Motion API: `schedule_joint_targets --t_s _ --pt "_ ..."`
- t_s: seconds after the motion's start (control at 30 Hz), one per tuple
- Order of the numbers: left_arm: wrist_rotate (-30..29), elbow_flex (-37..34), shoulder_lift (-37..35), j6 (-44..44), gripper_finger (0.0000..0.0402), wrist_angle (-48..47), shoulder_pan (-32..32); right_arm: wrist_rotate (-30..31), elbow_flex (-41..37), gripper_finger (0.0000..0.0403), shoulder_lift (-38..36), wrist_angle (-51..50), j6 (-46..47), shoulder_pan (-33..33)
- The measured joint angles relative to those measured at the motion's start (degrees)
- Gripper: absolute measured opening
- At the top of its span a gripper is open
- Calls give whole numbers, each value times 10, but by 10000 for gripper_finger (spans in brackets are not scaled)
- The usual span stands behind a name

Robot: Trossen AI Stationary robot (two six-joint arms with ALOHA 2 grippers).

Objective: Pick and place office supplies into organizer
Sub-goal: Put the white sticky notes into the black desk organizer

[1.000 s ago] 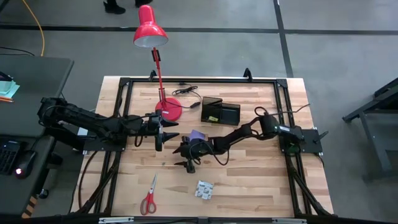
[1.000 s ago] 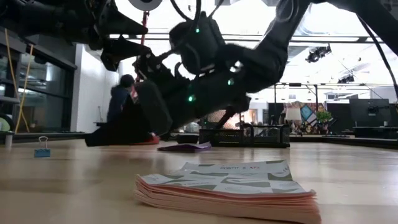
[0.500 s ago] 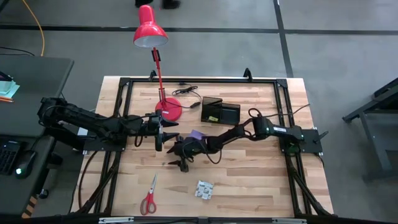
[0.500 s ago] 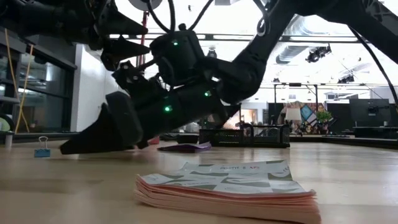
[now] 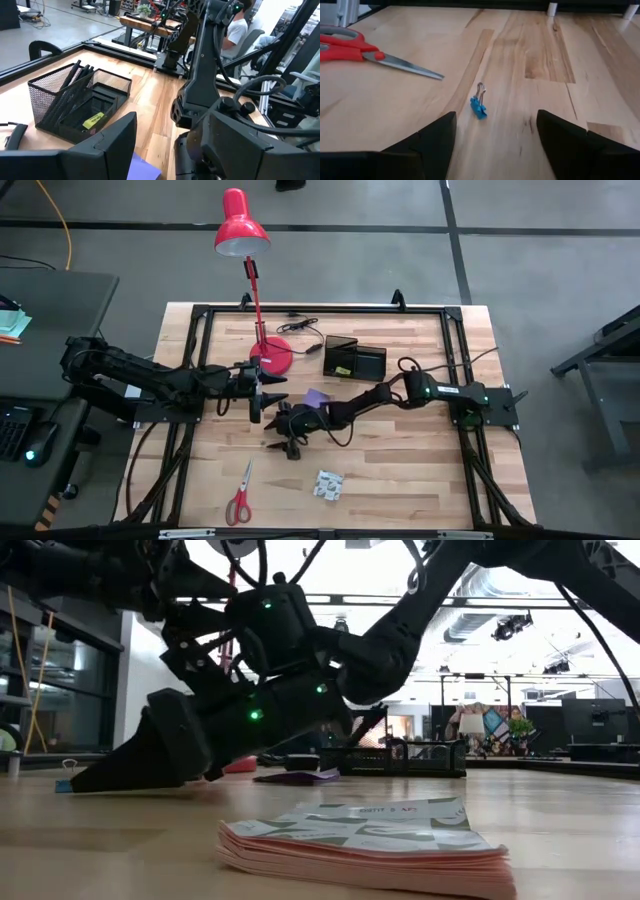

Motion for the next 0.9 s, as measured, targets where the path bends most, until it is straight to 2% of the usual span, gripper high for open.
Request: schedule_joint_targets --t_s 0.23,0.53,0.63,0.73,0.9 --pt "9 0 -1 10 233 -8 0 10 -90 257 -68 -4 18 10" --pt "11 0 -1 10 233 -12 0 184 -272 230 -281 -81 31 77" --pt "11 0 -1 8 233 -12 0 207 -316 222 -352 -106 73 106" --pt "11 0 -1 8 233 -12 0 200 -338 218 -400 -165 153 135" --pt "1 0 -1 10 233 -10 0 211 -314 230 -408 -279 226 190"
